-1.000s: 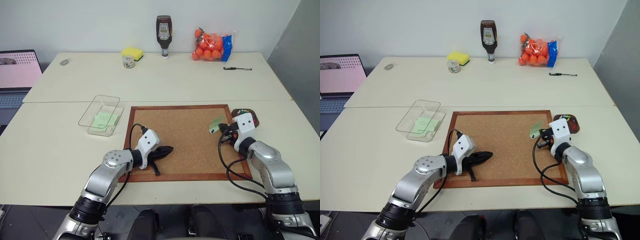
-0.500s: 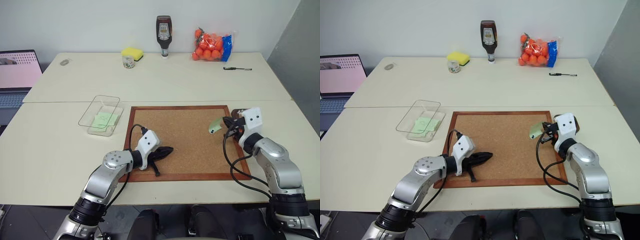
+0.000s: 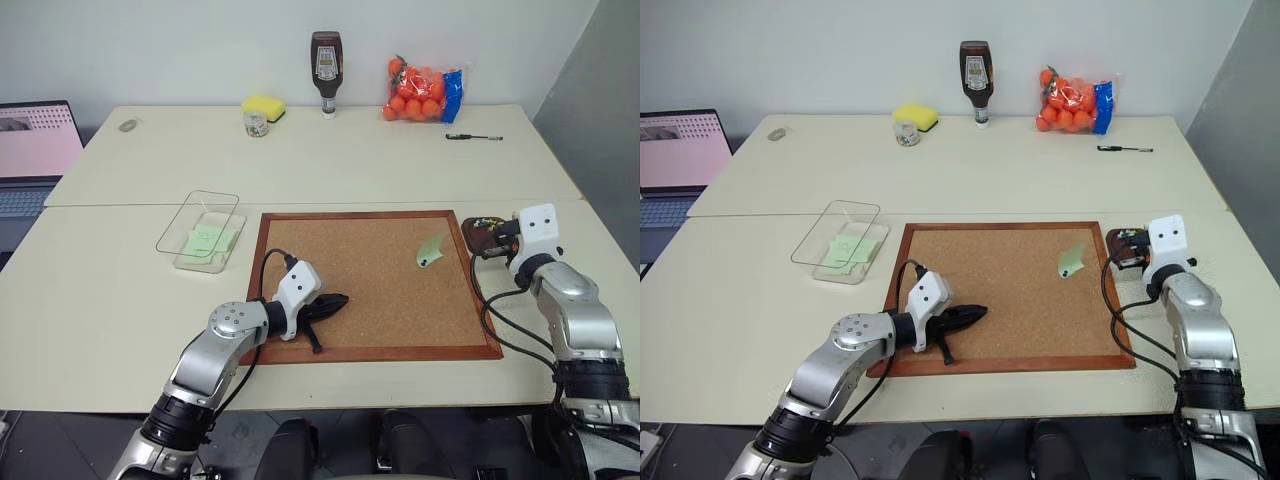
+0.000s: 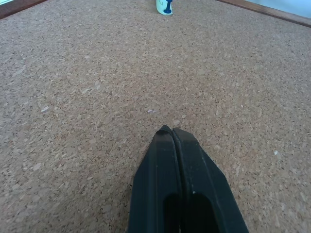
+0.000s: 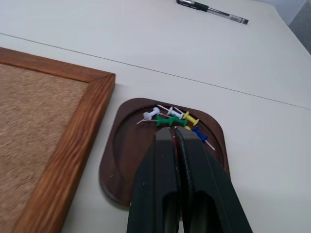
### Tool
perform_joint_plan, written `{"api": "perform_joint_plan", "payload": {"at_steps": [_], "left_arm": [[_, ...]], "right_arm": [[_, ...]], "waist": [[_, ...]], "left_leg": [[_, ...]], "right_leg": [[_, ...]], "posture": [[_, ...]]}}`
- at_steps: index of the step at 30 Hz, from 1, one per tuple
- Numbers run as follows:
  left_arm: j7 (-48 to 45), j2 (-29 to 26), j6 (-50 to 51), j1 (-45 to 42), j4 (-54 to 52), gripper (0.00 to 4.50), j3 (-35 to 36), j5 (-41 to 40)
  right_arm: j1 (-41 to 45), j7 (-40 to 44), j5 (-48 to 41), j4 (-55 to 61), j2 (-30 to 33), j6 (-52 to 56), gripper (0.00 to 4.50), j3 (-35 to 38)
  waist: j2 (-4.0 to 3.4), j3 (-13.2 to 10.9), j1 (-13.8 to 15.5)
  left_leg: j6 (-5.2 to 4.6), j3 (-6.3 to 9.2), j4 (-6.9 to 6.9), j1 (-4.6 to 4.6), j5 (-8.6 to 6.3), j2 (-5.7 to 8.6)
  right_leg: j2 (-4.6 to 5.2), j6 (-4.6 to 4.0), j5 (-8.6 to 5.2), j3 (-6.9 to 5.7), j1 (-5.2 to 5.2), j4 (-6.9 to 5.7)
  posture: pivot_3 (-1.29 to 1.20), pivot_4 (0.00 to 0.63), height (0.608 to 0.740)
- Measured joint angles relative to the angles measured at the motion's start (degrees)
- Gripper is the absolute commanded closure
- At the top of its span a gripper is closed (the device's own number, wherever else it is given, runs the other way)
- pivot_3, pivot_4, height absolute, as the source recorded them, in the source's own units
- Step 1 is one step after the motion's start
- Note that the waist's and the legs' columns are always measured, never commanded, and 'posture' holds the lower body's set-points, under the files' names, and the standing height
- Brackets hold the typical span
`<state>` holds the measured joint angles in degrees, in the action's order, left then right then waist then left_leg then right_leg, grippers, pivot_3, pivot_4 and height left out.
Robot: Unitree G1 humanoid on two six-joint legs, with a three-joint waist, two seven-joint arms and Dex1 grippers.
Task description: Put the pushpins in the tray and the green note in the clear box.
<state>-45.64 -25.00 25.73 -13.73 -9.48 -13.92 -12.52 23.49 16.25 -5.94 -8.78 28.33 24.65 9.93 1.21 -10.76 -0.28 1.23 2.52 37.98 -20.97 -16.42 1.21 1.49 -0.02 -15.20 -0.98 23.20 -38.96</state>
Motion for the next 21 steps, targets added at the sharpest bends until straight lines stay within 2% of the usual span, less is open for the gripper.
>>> {"api": "perform_joint_plan", "payload": {"at_steps": [10,16,21], "left_arm": [[0.02,-0.01,-0.03,-0.01,0.0,4.5,-0.05,0.0],[0.01,-0.02,-0.04,-0.01,0.01,4.5,-0.05,0.0],[0.01,-0.06,-0.09,-0.12,0.03,4.5,-0.23,0.0]], "right_arm": [[0.56,0.01,0.07,-2.84,-0.43,-0.67,2.57,0.0],[0.2,0.17,-0.3,-1.97,-0.89,-0.67,2.57,0.04],[-4.99,4.5,-3.12,8.42,-0.64,-0.41,2.57,-0.05]], "waist": [[0.0,0.0,0.03],[0.0,0.0,0.03],[0.0,0.0,0.1]], "left_leg": [[-0.02,-0.04,0.0,0.01,-0.01,0.0],[-0.02,-0.03,0.0,0.01,-0.01,0.0],[-0.02,-0.02,0.0,-0.01,-0.02,-0.01]], "right_leg": [[0.0,0.01,0.01,0.04,0.0,0.0],[0.0,0.01,0.01,0.04,0.0,0.0],[0.0,0.02,0.0,0.03,0.0,0.03]], "posture": [[0.0,0.15,0.74],[0.0,0.15,0.74],[0.0,0.15,0.74]]}}
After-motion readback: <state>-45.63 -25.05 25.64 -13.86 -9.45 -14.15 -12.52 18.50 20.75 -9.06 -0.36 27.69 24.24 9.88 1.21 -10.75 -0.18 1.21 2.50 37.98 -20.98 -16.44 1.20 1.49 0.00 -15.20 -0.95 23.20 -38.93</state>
